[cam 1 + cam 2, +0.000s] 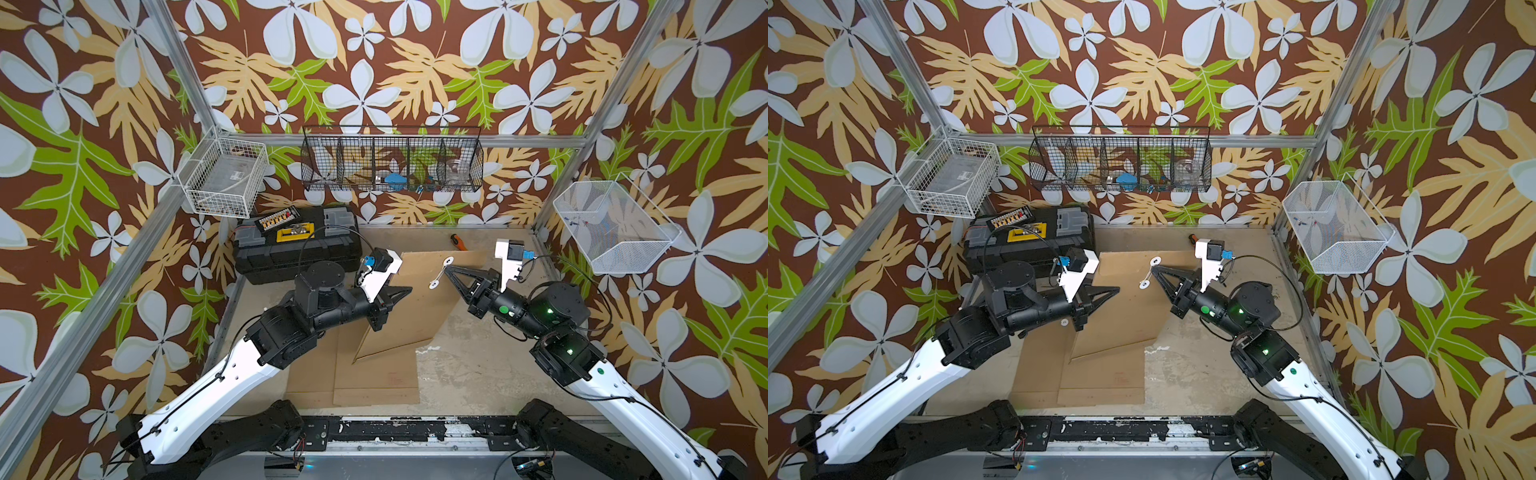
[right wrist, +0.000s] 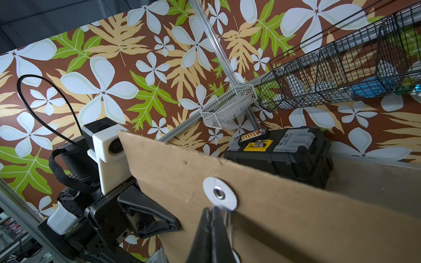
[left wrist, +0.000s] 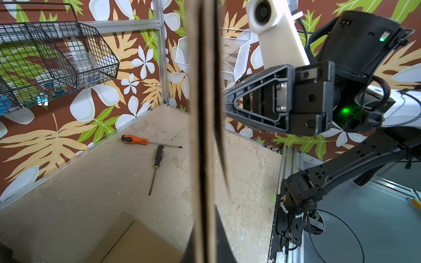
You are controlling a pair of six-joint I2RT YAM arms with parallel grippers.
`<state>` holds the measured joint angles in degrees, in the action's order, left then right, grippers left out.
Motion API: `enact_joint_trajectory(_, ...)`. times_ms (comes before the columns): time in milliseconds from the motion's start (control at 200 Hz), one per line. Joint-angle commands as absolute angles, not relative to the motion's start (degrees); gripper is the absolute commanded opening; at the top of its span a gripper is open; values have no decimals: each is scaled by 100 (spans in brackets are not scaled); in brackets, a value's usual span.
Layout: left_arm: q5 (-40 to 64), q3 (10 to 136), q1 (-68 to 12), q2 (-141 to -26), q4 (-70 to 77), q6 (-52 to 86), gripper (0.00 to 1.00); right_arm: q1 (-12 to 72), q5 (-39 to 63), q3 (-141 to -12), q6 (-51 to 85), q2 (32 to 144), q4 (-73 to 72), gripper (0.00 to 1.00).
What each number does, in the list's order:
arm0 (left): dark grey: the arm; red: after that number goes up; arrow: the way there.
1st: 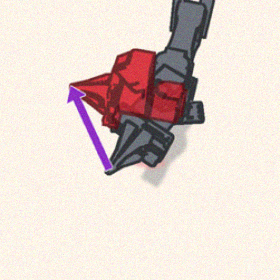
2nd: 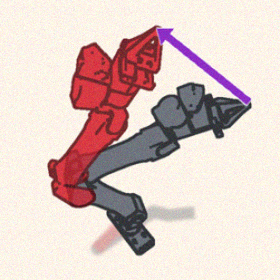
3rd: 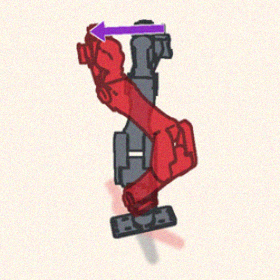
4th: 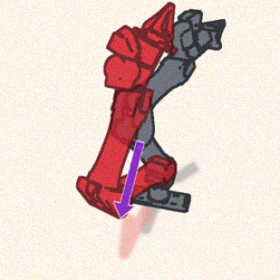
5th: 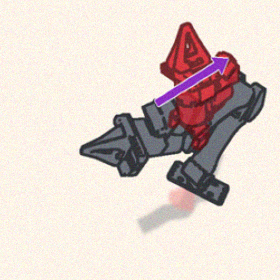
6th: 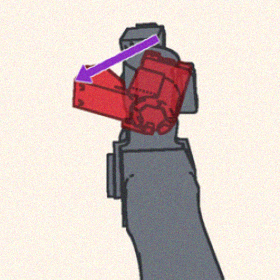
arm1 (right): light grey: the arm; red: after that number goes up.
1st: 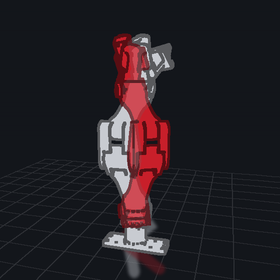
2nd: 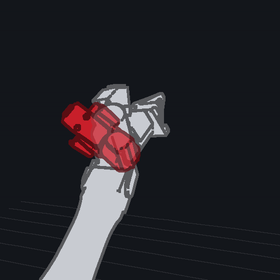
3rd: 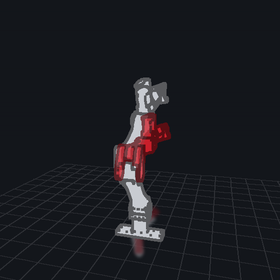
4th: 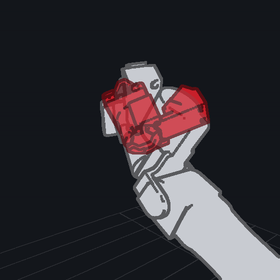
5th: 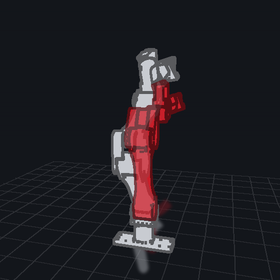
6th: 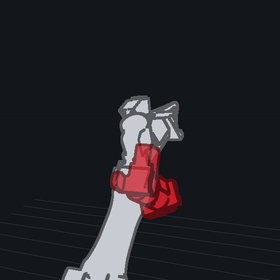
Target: Open the file bag
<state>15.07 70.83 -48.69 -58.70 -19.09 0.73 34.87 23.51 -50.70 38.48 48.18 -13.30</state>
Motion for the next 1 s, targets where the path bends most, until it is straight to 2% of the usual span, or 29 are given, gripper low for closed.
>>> enact_joint_trajectory(0,1644,7066,-4908,-5868,-1829,-9,0,3487,2360,-5115,3771,4872,-1313,0)
enact_joint_trajectory(481,1675,7058,-5062,-5990,-1819,-70,0,3493,2930,-5221,3920,5239,-1588,0)
enact_joint_trajectory(811,1390,6941,-5065,-5953,-1785,-88,0,3496,3644,-4973,4091,5163,-2784,0)
enact_joint_trajectory(921,963,6868,-5059,-5892,-1764,-112,0,3492,3405,-4863,3849,4869,-2716,0)
enact_joint_trajectory(991,630,6840,-5071,-5860,-1759,-194,0,3495,2876,-4770,3625,4619,-2357,3)
